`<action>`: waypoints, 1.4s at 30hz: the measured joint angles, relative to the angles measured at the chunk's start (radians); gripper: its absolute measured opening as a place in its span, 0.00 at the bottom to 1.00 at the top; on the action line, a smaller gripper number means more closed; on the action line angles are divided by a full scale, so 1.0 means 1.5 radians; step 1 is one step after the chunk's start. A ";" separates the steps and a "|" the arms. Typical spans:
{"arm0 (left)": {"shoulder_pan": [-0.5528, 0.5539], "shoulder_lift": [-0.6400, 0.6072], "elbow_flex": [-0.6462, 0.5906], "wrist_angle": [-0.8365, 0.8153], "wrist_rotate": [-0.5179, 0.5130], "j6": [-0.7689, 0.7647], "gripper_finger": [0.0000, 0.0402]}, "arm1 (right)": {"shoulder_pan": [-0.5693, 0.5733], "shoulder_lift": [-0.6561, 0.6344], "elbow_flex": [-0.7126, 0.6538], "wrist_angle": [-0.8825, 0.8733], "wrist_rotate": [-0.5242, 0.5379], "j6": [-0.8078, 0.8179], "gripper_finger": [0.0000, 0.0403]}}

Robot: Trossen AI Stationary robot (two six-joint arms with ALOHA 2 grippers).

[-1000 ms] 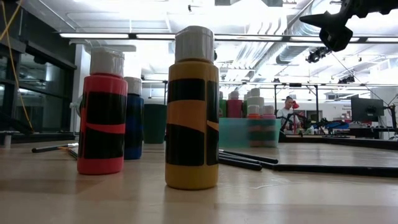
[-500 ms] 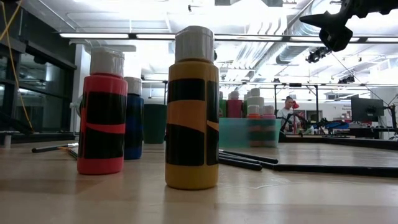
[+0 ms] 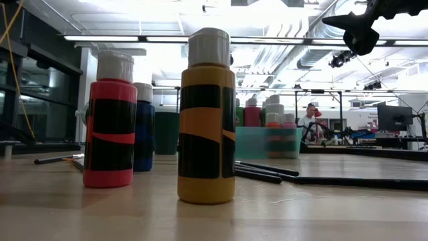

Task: Pick & Place Paint Supplies
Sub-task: Put the yellow big paint bottle into the green bin

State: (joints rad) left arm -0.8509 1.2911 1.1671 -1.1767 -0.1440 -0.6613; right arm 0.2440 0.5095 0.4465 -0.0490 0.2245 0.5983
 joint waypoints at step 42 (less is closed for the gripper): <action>0.600 0.103 0.315 -0.095 0.059 0.511 0.29 | 0.000 0.000 0.000 0.000 -0.018 0.002 0.62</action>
State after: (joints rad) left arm 0.0499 1.4456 1.6402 -1.3196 -0.0555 0.1057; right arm 0.2443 0.5094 0.4461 -0.0490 0.1973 0.6021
